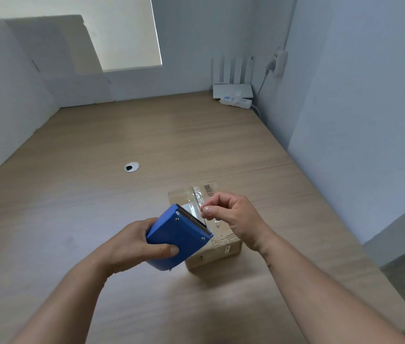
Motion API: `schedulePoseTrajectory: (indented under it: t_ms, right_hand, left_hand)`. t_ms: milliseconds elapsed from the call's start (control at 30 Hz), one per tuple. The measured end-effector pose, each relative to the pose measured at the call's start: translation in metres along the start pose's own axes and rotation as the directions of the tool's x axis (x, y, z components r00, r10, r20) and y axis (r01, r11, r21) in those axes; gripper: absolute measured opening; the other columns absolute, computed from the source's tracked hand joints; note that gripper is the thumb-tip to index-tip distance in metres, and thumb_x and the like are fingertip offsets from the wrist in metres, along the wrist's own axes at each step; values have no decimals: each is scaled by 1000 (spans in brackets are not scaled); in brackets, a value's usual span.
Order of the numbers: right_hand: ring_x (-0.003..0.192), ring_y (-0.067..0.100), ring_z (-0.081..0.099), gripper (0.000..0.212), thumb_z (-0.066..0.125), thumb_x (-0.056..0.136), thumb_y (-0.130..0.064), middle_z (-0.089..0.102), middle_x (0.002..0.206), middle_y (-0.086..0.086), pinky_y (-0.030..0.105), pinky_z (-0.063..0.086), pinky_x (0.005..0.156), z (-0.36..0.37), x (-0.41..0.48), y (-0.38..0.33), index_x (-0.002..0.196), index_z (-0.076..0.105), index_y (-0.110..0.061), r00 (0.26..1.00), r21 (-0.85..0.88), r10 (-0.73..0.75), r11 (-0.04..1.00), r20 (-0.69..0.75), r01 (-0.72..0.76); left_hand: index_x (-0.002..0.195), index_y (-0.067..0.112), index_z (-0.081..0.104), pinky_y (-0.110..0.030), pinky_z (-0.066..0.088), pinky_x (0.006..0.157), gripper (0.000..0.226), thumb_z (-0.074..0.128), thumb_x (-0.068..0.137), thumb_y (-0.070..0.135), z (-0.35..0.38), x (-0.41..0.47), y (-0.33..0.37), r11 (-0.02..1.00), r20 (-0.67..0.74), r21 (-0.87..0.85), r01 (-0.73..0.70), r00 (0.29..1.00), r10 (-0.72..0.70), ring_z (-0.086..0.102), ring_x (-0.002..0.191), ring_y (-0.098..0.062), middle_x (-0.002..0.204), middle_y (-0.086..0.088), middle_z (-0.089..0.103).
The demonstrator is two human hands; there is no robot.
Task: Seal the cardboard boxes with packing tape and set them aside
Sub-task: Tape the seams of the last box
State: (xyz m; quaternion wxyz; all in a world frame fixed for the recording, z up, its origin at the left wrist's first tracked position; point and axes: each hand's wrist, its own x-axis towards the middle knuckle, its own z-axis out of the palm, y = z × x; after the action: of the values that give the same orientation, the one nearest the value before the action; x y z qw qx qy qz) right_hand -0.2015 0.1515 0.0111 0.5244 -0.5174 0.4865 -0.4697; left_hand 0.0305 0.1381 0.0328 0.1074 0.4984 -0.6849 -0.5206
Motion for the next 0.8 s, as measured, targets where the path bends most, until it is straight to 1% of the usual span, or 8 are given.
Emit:
schedulePoseTrajectory:
  t_ms: [100, 200, 267, 367, 500, 633, 733, 800]
  right_hand:
    - [58, -1, 55, 15, 63, 86, 4, 60, 68, 4, 10, 43, 59, 1, -2, 0, 74, 62, -5, 999, -35, -29, 999, -30, 28]
    - [55, 0, 49, 20, 65, 87, -4, 55, 61, -2, 12, 40, 56, -2, 0, 8, 68, 61, -8, 991, -121, -68, 991, -119, 54]
    - [50, 1, 45, 22, 66, 86, -6, 53, 55, -5, 16, 39, 53, -5, 1, 15, 65, 60, -8, 980, -179, -74, 983, -183, 40]
    - [44, 1, 44, 25, 66, 86, -4, 53, 50, -5, 17, 38, 49, -15, -6, 29, 62, 61, -10, 966, -128, -9, 991, -258, -25]
    - [41, 4, 42, 28, 67, 86, -9, 53, 45, -7, 21, 38, 46, -56, -23, 57, 60, 60, -13, 885, -96, 83, 985, -459, -142]
    - [44, 8, 41, 31, 66, 86, -9, 52, 46, -7, 27, 39, 52, -53, -30, 84, 58, 55, -12, 880, -155, 131, 962, -456, -224]
    - [48, 12, 42, 31, 66, 86, -10, 53, 45, -8, 31, 39, 57, -50, -28, 94, 57, 55, -13, 874, -183, 133, 953, -467, -242]
    - [51, 13, 44, 31, 66, 86, -11, 54, 45, -8, 33, 41, 59, -52, -28, 101, 57, 55, -14, 860, -175, 144, 950, -490, -259]
  left_hand:
    - [102, 26, 67, -16, 49, 63, 79, 71, 41, 74, 3, 1, 4, 1000, -24, -1, 28, 999, -28, 68, 78, -8, 90, 10, 72]
    - [91, 24, 68, -19, 48, 61, 96, 60, 25, 94, 9, 2, 8, 998, -86, 19, 60, 995, -59, 68, 69, -8, 82, 8, 73]
    - [87, 22, 68, -22, 46, 62, 100, 58, 20, 96, 11, 2, 12, 996, -107, 10, 83, 991, -82, 67, 64, -8, 78, 7, 73]
    - [85, 20, 69, -28, 44, 66, 100, 60, 19, 94, 2, -6, 11, 989, -75, 48, 141, 988, -137, 69, 69, -18, 78, 1, 73]
    - [82, 12, 71, -26, 44, 62, 104, 62, 16, 93, -29, -38, -14, 950, -70, 133, 283, 959, -276, 70, 66, -19, 75, -4, 74]
    - [79, 12, 70, -22, 43, 55, 103, 56, 19, 94, -33, -44, -28, 880, -105, 244, 407, 913, -393, 69, 58, -14, 68, 0, 73]
    - [75, 11, 70, -23, 42, 55, 112, 49, 9, 99, -29, -35, -33, 853, -148, 295, 430, 903, -404, 67, 55, -13, 64, 1, 71]
    - [72, 12, 69, -24, 40, 55, 108, 48, 11, 99, -26, -29, -36, 839, -163, 322, 438, 899, -406, 66, 55, -12, 62, 2, 71]
